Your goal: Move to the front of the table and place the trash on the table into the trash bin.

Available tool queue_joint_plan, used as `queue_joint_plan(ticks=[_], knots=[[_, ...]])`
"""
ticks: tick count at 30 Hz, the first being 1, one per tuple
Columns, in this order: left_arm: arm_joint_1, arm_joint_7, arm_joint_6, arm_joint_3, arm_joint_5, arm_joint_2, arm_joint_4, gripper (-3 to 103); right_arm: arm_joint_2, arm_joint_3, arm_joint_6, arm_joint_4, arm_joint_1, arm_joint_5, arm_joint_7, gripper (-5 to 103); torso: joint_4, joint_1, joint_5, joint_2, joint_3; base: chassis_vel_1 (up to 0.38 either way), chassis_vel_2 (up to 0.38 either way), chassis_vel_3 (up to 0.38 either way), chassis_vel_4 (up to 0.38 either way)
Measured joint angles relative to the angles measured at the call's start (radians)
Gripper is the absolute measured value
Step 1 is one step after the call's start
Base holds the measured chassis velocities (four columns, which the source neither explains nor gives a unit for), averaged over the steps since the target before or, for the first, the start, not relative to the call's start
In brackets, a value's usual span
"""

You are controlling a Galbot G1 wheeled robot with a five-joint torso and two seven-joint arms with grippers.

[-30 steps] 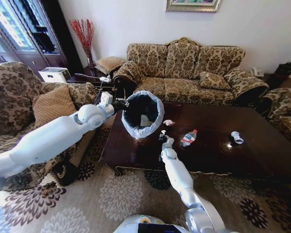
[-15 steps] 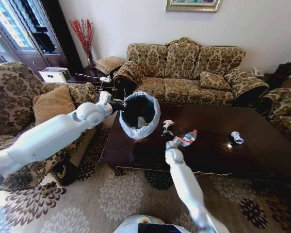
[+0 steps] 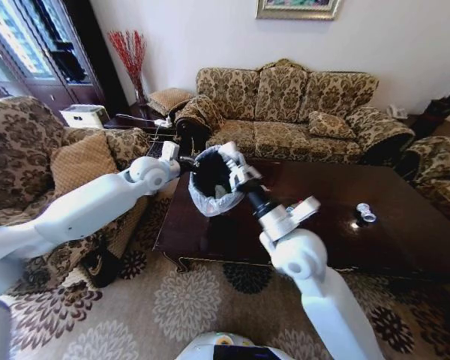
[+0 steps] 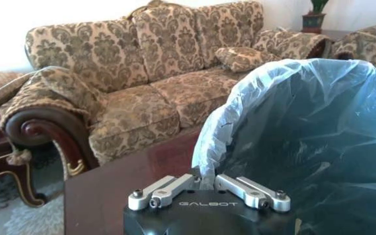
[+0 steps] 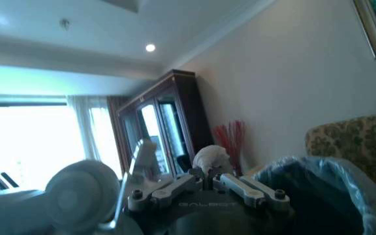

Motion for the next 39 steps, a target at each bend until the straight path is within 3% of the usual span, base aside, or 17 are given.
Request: queue_joint_plan(ticks=[4,6,12,15,16,17,19,21,23,24,26,27,30,34,39], knots=[[-0.013,-0.004,0.0,0.011,-0.007,-0.008,-0.009,0,0.027,-0.019,-0.001,-0.087,0.014,-0.094,0.0,-3,0.0001,0.0,-0.0002,0.0,0.0,0.0,0.0,0.0,0.0],[-0.016,-0.004,0.0,0.014,-0.01,-0.01,-0.012,0,0.042,-0.02,0.005,-0.119,0.022,-0.134,0.0,2,0.0001,0.0,-0.0005,0.0,0.0,0.0,0.0,0.0,0.0],[-0.004,-0.004,-0.001,0.014,-0.008,-0.019,-0.009,0,0.053,0.006,0.008,-0.143,0.019,-0.174,0.0,28,-0.0001,0.0,-0.0006,0.0,0.0,0.0,0.0,0.0,0.0],[0.003,-0.003,-0.002,0.011,-0.006,-0.019,-0.007,0,0.049,0.013,0.007,-0.14,0.016,-0.171,0.0,34,-0.0001,0.0,-0.0005,0.0,0.0,0.0,0.0,0.0,0.0],[0.007,-0.002,-0.004,0.008,-0.005,-0.019,-0.006,0,0.047,0.017,0.004,-0.136,0.016,-0.169,0.0,45,-0.0001,0.0,-0.0005,0.0,0.0,0.0,0.0,0.0,0.0],[0.007,-0.002,-0.004,0.008,-0.005,-0.019,-0.006,0,0.047,0.017,0.004,-0.136,0.016,-0.169,0.0,45,-0.0001,0.0,-0.0005,0.0,0.0,0.0,0.0,0.0,0.0],[0.016,0.0,-0.007,0.0,-0.004,-0.017,-0.006,0,0.045,0.022,0.002,-0.133,0.016,-0.166,0.0,56,0.0,0.0,-0.0006,0.0,0.0,0.0,0.0,0.0,0.0],[0.018,0.0,-0.008,-0.001,-0.004,-0.016,-0.007,0,0.045,0.023,0.001,-0.133,0.016,-0.167,0.0,56,0.0,0.0,-0.0006,0.0,0.0,0.0,0.0,0.0,0.0],[0.026,0.001,-0.012,-0.007,-0.004,-0.012,-0.011,0,0.044,0.026,0.001,-0.136,0.016,-0.176,0.0,67,0.0002,0.0,-0.0005,0.0,0.0,0.0,0.0,0.0,0.0],[0.026,0.001,-0.012,-0.007,-0.004,-0.012,-0.011,0,0.044,0.026,0.001,-0.136,0.016,-0.176,0.0,67,0.0002,0.0,-0.0005,0.0,0.0,0.0,0.0,0.0,0.0],[0.037,0.001,-0.018,-0.014,-0.003,-0.007,-0.02,0,0.041,0.026,0.022,-0.143,0.023,-0.22,0.0,78,-0.0001,0.0,-0.0004,0.0,0.0,0.0,0.0,0.0,0.0],[0.037,0.001,-0.018,-0.014,-0.003,-0.007,-0.02,0,0.041,0.026,0.022,-0.143,0.023,-0.22,0.0,78,-0.0001,0.0,-0.0004,0.0,0.0,0.0,0.0,0.0,0.0],[0.044,0.002,-0.02,-0.017,-0.003,0.007,-0.031,0,0.012,0.032,0.042,-0.156,0.048,-0.344,0.0,93,0.0,0.0,-0.0005,0.0,0.0,0.0,0.0,0.0,0.0],[0.05,0.002,-0.02,-0.022,-0.002,0.015,-0.04,0,-0.006,0.026,0.055,-0.15,0.07,-0.338,0.0,99,0.0002,0.0,-0.0004,0.0,0.0,0.0,0.0,0.0,0.0],[0.081,0.007,-0.023,-0.042,0.013,0.034,-0.046,0,-0.002,0.07,0.205,-0.118,0.041,-0.184,0.0,100,0.0,0.0,-0.0004,0.0,0.0,0.0,0.0,0.0,0.0]])
